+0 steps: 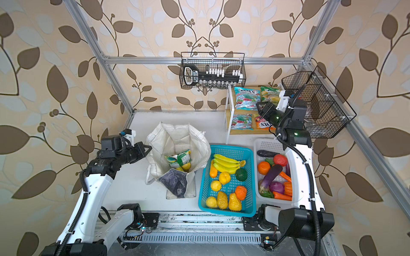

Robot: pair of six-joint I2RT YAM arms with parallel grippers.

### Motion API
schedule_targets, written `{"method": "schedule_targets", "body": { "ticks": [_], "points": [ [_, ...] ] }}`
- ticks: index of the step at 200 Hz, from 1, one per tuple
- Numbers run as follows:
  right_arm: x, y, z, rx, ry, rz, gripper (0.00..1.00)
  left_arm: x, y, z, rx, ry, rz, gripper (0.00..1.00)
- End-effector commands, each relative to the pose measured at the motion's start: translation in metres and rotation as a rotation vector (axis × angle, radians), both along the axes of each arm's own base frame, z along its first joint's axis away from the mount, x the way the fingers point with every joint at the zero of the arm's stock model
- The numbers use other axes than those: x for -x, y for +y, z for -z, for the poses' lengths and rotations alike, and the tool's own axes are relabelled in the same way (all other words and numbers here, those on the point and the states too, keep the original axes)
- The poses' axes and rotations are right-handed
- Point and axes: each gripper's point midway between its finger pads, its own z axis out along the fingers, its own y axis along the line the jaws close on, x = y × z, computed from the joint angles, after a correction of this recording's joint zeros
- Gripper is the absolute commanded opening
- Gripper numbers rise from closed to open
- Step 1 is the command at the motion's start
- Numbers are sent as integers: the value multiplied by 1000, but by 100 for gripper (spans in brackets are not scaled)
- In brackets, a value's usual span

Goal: Place the food into the grocery bag and tie it
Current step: 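Move the right gripper back to the shelf toward the teal Fox's Mint Blossom bag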

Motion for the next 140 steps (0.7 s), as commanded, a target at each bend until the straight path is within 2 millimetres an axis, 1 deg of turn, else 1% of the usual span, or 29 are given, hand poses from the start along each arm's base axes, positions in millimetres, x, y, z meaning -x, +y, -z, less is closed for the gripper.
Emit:
{"method": "schedule_targets", "body": {
  "ticks": [1, 21, 45, 79, 103, 140],
  "points": [
    [2, -3, -9, -38, -39, 27, 53, 0, 2, -15, -13, -73, 0, 0],
    [2, -10, -7, -14, -37, 61, 52, 0, 2, -16, -13, -76, -1, 0],
    [-3, -13, 5, -5, 3, 62, 52, 0, 1, -15, -10, -72, 3, 0],
    [-9, -5, 10, -53, -3, 8, 53, 0, 2, -16, -11, -75, 1, 0],
    [-13, -1, 9, -90, -20, -15, 49, 0, 1, -15, -9, -73, 3, 0],
    [-16, 0, 17, -138, -10, -15, 50, -1, 1, -14, -8, -67, 6, 0]
  ]
}}
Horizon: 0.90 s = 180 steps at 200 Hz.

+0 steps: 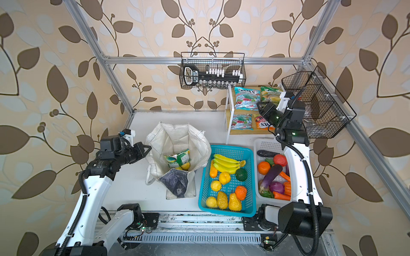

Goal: Place the food into the grocery bag and tie it
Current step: 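Move the right gripper back to the shelf toward the teal Fox's Mint Blossom bag, then grasp the teal Mint Blossom candy bag with the right gripper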

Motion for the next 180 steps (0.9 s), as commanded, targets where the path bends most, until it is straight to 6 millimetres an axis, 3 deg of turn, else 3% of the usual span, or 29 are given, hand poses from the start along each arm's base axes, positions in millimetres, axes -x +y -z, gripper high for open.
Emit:
{"method": "schedule_targets", "body": {
  "ticks": [1, 41, 65, 104, 146, 180],
  "points": [
    [-3, 3, 7, -53, 0, -19, 50, -3, 1, -10, -6, -52, 5, 0],
    [-3, 1, 7, -44, 7, -6, 52, -3, 1, -11, -5, -53, 8, 0],
    [-7, 4, 9, -61, 8, -21, 47, -2, 0, -11, -1, -53, 11, 0],
    [-5, 6, -1, -53, -19, -16, 28, -2, 0, -11, -5, -55, 9, 0],
    [-6, 14, -25, -27, -57, -69, 5, -2, 1, -11, -6, -52, 8, 0],
    [-10, 26, -39, 30, -55, -99, 0, -2, 2, -10, -11, -51, 3, 0]
  ]
}}
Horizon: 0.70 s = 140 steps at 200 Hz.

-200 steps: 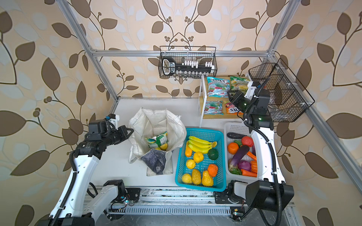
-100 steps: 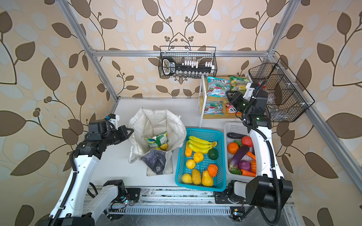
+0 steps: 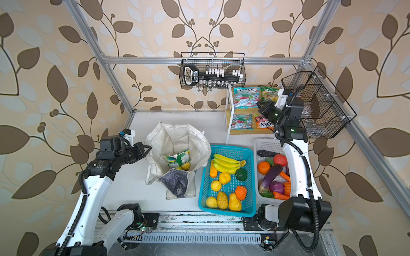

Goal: Place the food into the grocery bag and tie it
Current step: 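Grasp the teal Mint Blossom candy bag with the right gripper, then carry the teal candy bag over the tote and lower it inside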

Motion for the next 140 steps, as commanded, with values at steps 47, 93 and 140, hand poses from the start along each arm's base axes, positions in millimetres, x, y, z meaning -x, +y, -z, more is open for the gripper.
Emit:
{"method": "schedule_targets", "body": {
  "ticks": [47, 93, 140],
  "points": [
    [2, 6, -62, 36, -107, -5, 0, -2, 3, -11, -17, -54, -2, 0],
    [5, 32, -104, 64, -186, -106, 0, -2, 3, -11, -16, -54, -3, 0],
    [26, 57, -136, 99, -260, -168, 0, -2, 4, -11, -20, -55, -7, 0]
  ]
}}
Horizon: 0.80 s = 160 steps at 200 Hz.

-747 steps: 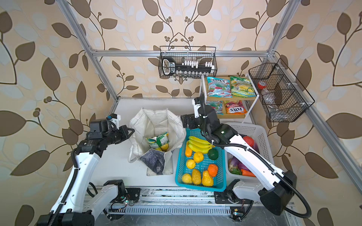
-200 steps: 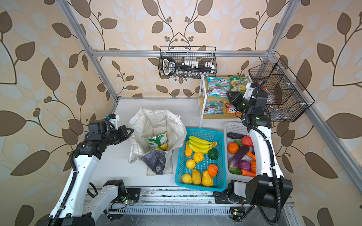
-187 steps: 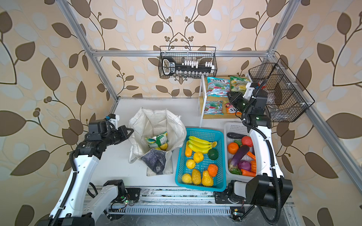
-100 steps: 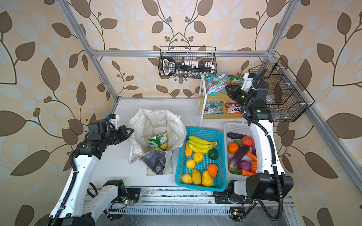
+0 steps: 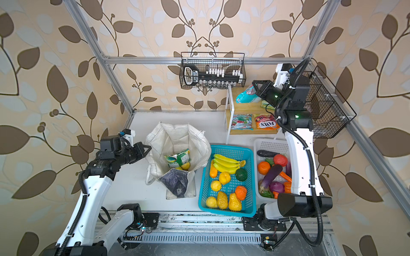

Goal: Place the food into the grocery bag and tie it
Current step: 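Carry the teal candy bag over the tote and lower it inside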

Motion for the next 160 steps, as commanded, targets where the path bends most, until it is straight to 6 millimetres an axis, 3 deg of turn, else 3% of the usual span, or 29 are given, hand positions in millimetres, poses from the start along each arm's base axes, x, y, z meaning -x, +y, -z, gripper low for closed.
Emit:
{"method": "schedule_targets", "body": {
  "ticks": [1, 41, 65, 127, 160],
  "points": [
    [21, 14, -26, 31, -74, -44, 0, -2, 4, -11, -19, -55, -6, 0],
    [47, 23, -37, 51, -114, -42, 0, -2, 3, -10, -17, -53, -1, 0],
    [62, 40, -38, 43, -122, -87, 0, -2, 3, -11, -15, -52, 2, 0],
    [110, 117, -42, 107, -161, -227, 0, -3, 2, -9, -9, -45, 5, 0],
    [122, 159, -19, 140, -125, -326, 0, -3, -1, -10, 4, -52, 20, 0]
  ]
}}
